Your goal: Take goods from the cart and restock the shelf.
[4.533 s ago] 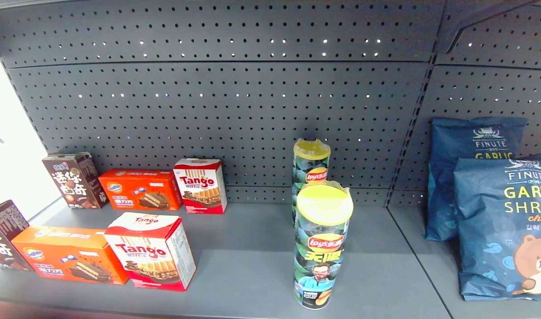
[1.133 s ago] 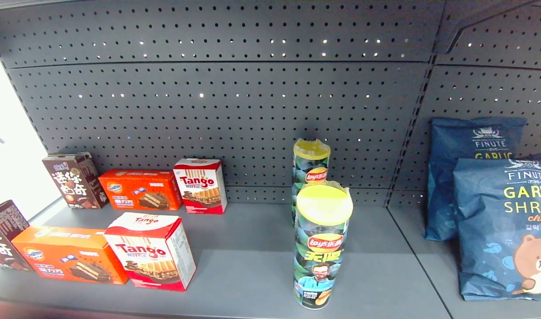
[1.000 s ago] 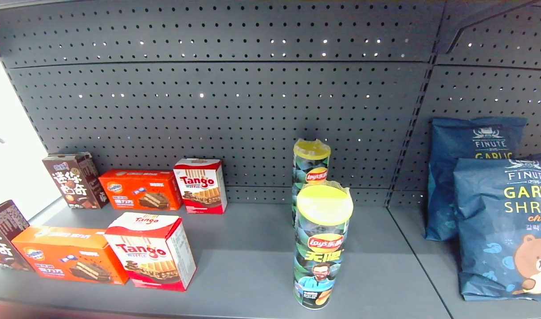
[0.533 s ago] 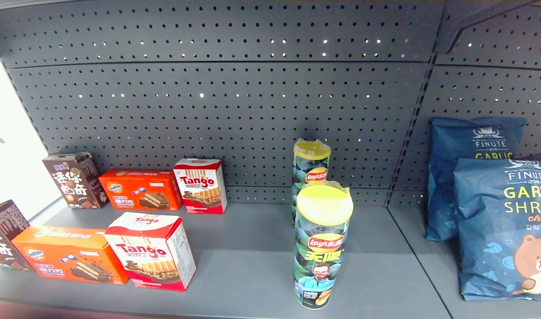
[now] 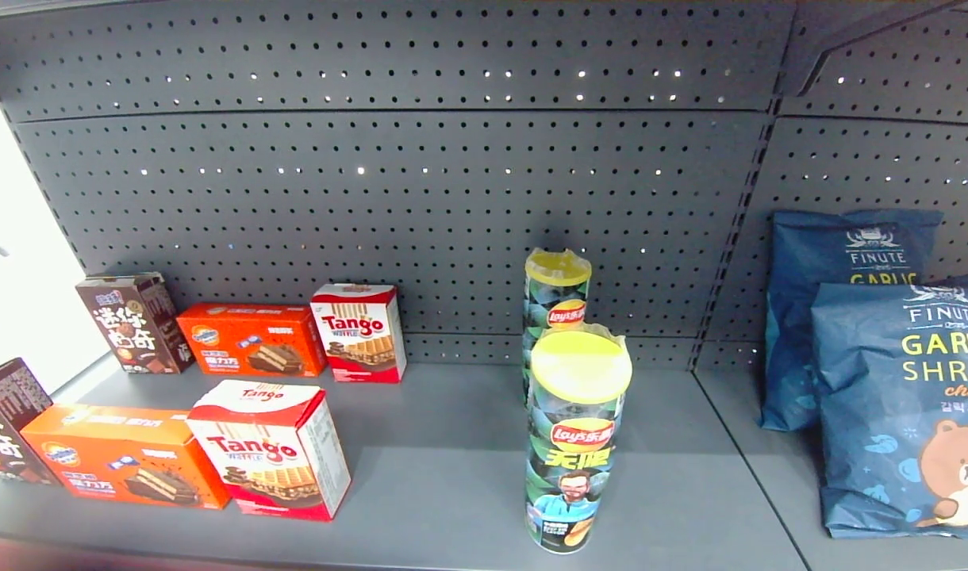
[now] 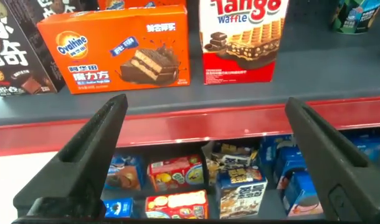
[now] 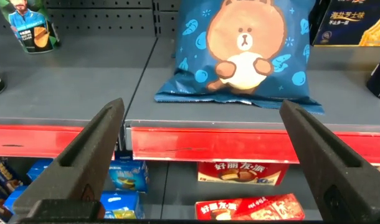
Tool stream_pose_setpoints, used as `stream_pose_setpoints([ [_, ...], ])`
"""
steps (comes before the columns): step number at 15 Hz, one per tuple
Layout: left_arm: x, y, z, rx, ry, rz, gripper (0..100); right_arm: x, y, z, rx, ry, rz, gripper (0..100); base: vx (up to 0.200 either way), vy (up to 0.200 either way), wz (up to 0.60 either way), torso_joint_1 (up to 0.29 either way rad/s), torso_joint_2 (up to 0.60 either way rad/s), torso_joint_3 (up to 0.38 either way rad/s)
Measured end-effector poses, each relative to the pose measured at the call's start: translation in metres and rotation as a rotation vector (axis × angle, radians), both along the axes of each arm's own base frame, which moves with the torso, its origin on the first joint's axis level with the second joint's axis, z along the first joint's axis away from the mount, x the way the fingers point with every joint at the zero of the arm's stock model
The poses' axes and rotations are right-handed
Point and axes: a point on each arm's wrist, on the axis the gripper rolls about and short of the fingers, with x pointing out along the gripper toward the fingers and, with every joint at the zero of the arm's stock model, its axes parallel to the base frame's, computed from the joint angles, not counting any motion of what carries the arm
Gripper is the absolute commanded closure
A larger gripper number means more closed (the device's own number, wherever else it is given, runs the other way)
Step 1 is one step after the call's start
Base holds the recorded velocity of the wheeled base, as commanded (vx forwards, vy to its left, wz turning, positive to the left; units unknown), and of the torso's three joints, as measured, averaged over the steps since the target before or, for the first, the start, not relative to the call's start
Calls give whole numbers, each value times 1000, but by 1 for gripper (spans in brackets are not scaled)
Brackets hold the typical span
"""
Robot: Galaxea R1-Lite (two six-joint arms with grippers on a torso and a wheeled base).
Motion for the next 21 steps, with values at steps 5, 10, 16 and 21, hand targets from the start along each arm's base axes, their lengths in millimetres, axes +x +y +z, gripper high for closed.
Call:
stream_pose_setpoints([
  [5,0,0,0,-2,1,3,0,0,0,0,-1,0,1,0,0,0,0,0,0,0],
  [10,0,0,0,-4,2,4,0,0,0,0,-1,0,2,0,0,0,-120,4,0,0],
  [16,0,0,0,-5,2,4,0,0,0,0,-1,0,2,0,0,0,0,0,0,0],
  [21,0,0,0,-6,1,5,0,0,0,0,-1,0,2,0,0,0,0,0,0,0],
])
